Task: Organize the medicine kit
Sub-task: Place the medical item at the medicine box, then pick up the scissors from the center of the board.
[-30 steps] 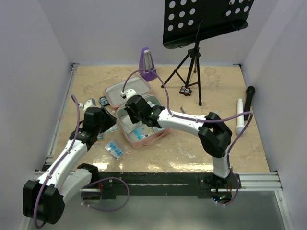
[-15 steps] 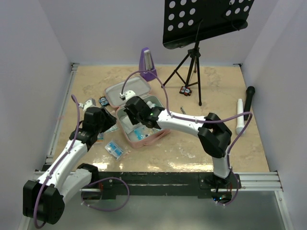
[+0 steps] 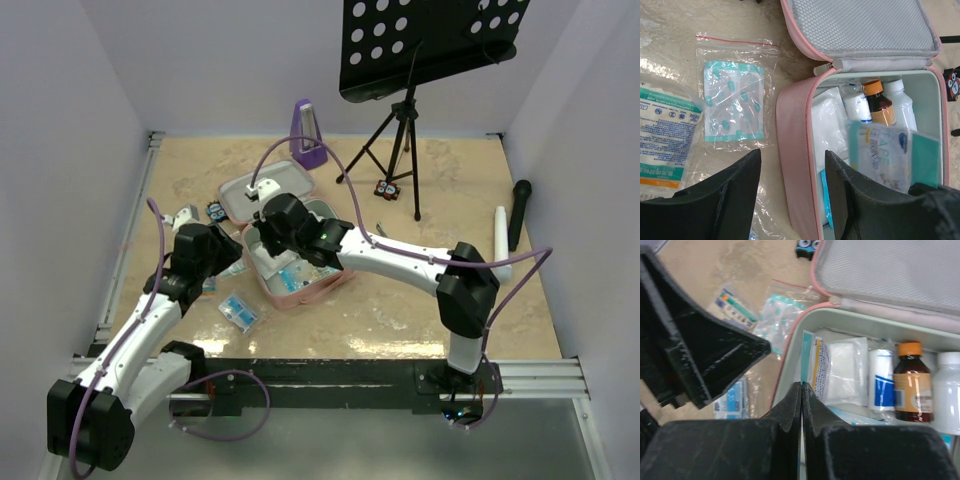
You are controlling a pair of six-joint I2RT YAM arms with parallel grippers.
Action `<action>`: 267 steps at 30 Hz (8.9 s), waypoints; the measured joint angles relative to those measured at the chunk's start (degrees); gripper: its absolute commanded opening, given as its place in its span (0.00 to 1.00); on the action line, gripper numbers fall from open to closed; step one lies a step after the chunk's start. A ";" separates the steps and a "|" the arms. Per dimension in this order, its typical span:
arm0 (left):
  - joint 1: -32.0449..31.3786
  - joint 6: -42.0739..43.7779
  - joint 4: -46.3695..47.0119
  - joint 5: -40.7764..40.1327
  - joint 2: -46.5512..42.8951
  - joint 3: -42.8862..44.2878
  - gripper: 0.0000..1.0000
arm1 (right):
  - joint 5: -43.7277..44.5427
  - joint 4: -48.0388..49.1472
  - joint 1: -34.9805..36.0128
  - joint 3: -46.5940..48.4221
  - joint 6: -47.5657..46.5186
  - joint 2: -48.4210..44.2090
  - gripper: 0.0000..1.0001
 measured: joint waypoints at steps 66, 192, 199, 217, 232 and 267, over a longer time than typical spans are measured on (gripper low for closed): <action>0.00 -0.04 0.72 1.09 -0.55 -1.73 0.57 | 3.85 2.89 -7.13 -11.19 5.99 0.96 0.52; 0.00 -0.24 -6.54 -4.61 -4.70 1.01 0.58 | 2.08 1.22 -1.79 -8.04 4.57 3.02 0.16; 0.00 -0.17 -8.83 -10.34 -6.54 4.70 0.58 | 3.37 4.66 -1.75 -14.45 4.57 -9.38 0.25; 10.14 -0.15 -9.97 -8.26 1.29 7.67 0.57 | 12.52 6.86 -2.08 -27.50 8.07 -24.20 0.36; 8.76 1.95 -3.15 2.97 -0.81 2.01 0.57 | 13.22 5.11 -27.26 -29.31 12.57 -18.99 0.65; 3.23 1.29 5.70 11.63 2.10 -2.78 0.57 | 13.68 3.37 -30.45 -36.74 18.93 -9.46 0.49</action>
